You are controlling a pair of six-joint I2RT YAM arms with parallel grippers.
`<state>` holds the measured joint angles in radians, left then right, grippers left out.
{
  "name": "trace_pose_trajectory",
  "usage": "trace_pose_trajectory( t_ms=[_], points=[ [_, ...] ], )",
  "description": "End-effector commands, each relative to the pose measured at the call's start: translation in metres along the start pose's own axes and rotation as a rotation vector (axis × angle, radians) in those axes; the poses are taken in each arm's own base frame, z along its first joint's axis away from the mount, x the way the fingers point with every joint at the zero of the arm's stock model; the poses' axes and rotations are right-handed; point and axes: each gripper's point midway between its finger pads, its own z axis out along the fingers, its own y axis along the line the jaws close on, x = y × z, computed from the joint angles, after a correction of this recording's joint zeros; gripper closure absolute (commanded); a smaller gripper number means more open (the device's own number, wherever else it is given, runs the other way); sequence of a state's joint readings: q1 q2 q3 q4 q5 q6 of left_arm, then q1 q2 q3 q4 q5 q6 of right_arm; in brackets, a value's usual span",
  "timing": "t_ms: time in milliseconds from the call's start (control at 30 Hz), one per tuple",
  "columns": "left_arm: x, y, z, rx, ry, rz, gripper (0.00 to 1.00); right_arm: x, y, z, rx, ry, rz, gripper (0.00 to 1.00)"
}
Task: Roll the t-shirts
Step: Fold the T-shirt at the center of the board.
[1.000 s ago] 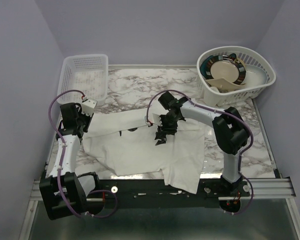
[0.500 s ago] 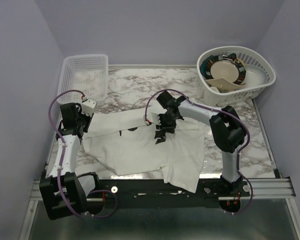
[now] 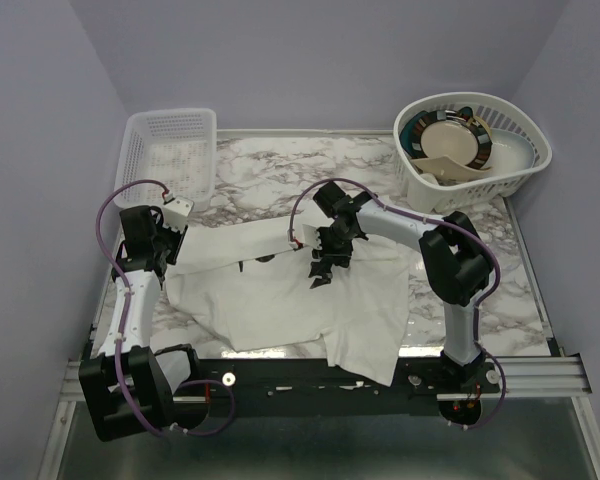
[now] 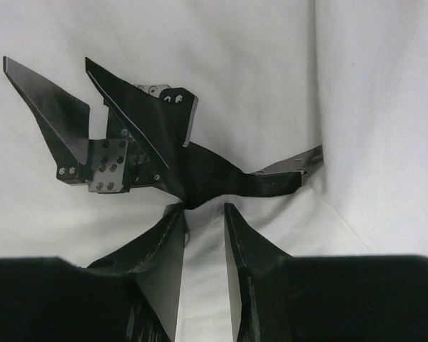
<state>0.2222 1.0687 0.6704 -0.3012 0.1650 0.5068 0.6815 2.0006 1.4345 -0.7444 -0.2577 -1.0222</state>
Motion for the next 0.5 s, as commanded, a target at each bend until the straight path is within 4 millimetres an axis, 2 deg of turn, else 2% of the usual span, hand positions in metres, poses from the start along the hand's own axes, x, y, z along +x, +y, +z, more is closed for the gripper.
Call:
trace_pose_trajectory(
  t_ms=[0, 133, 300, 467],
  points=[
    [-0.004, -0.004, -0.003, 0.017, -0.029, -0.016, 0.57, -0.003, -0.003, -0.012, 0.032, 0.014, -0.018, 0.64],
    [-0.002, -0.003, -0.003, 0.015, -0.026, -0.017, 0.57, -0.003, -0.006, -0.014, 0.039, 0.017, -0.020, 0.64],
    [-0.003, -0.003, -0.001, 0.017, -0.031, -0.020, 0.57, -0.010, -0.009, -0.020, 0.031, 0.005, -0.014, 0.81],
    [-0.005, -0.001, -0.001, 0.013, -0.036, -0.016, 0.57, -0.018, -0.008, -0.029, 0.025, -0.022, 0.003, 0.85]
  ],
)
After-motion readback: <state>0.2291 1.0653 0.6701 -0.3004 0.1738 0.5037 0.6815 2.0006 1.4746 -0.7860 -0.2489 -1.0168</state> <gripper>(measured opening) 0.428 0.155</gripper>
